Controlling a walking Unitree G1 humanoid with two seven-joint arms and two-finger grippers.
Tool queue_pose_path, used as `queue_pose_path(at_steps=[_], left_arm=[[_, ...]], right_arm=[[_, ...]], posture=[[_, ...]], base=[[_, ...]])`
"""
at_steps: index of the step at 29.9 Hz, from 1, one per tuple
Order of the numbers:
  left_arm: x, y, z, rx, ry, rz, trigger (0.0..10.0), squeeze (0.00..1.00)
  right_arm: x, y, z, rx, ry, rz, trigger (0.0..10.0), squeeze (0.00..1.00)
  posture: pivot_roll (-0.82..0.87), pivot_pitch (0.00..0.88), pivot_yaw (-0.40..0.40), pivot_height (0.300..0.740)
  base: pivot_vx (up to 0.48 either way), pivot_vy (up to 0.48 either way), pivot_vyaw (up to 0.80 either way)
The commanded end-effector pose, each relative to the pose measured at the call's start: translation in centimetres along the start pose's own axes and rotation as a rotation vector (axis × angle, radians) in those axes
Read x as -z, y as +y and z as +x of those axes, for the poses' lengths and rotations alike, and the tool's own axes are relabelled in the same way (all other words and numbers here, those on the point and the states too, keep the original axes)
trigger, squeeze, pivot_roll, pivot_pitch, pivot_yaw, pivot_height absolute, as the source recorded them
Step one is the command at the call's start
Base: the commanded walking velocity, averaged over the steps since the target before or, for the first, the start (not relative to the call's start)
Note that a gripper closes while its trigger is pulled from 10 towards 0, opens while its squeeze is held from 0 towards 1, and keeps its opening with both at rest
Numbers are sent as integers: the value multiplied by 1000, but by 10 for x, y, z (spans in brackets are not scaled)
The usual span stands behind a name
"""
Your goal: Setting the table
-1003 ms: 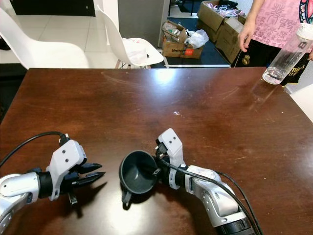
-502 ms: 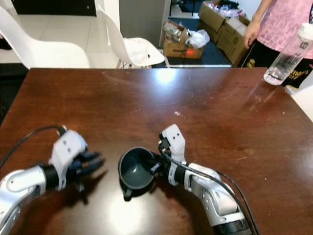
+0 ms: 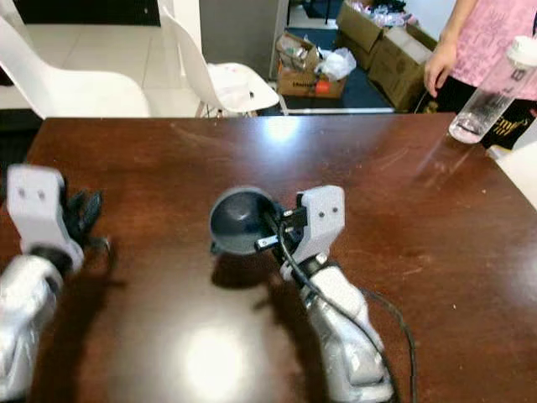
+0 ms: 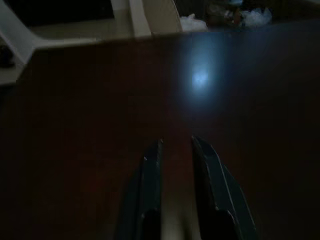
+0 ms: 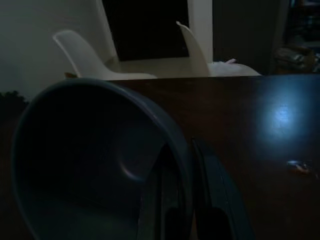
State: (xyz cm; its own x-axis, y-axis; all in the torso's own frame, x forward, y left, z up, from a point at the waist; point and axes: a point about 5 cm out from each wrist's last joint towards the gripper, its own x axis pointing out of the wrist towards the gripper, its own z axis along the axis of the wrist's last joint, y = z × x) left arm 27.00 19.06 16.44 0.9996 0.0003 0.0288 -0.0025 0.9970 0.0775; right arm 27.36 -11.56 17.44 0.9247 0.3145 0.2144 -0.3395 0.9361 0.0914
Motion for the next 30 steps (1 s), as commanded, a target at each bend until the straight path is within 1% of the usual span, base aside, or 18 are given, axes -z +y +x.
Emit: queue_pose_path(at_steps=[1, 2, 3, 4, 5, 6, 10, 11, 14, 23, 30], left_arm=[[3, 6, -11, -63, 9, -7, 10000, 0], [3, 6, -11, -63, 9, -7, 10000, 0], [6, 7, -14, -78, 19, -13, 10000, 0], [11, 10, -19, -99, 35, -11, 10000, 0], [11, 10, -19, -99, 35, -11, 10000, 0], [14, 7, -20, -101, 38, -10, 10000, 0], [16, 4, -19, -98, 37, -12, 10000, 0], [16, 1, -18, -96, 37, -16, 10000, 0], [16, -1, -17, -95, 36, -19, 10000, 0], [16, -1, -18, -93, 33, -18, 10000, 0], [15, -2, -18, -89, 31, -15, 10000, 0]], right_arm=[[-6, -1, -6, 74, -56, -42, 10000, 0], [-6, -1, -6, 74, -56, -42, 10000, 0], [-6, -1, -6, 89, -64, -43, 10000, 0], [-6, -3, -5, 131, -78, -65, 10000, 0], [-6, -3, -5, 131, -78, -65, 10000, 0], [-6, -8, -2, 149, -82, -73, 10000, 0], [-8, -12, 3, 159, -88, -85, 10000, 0], [-10, -16, 6, 173, -95, -99, 10000, 0], [-10, -18, 7, 189, -99, -105, 10000, 0], [-4, -13, 6, 192, -91, -100, 10000, 0], [-3, -15, 7, 201, -88, -102, 10000, 0]], posture=[[-42, 73, 40, 740], [-42, 73, 40, 740], [-42, 73, 40, 740], [-39, 71, 33, 740], [-39, 71, 33, 740], [-36, 60, 14, 740], [-38, 56, 11, 740], [-40, 48, 6, 740], [-41, 45, 5, 740], [-38, 49, 7, 740], [-35, 53, 13, 740]], base=[[0, 0, 0], [0, 0, 0], [0, 0, 0], [0, 0, 0], [0, 0, 0], [0, 0, 0], [0, 0, 0], [0, 0, 0], [-299, 0, 0], [-317, 0, 0], [-303, 0, 0]])
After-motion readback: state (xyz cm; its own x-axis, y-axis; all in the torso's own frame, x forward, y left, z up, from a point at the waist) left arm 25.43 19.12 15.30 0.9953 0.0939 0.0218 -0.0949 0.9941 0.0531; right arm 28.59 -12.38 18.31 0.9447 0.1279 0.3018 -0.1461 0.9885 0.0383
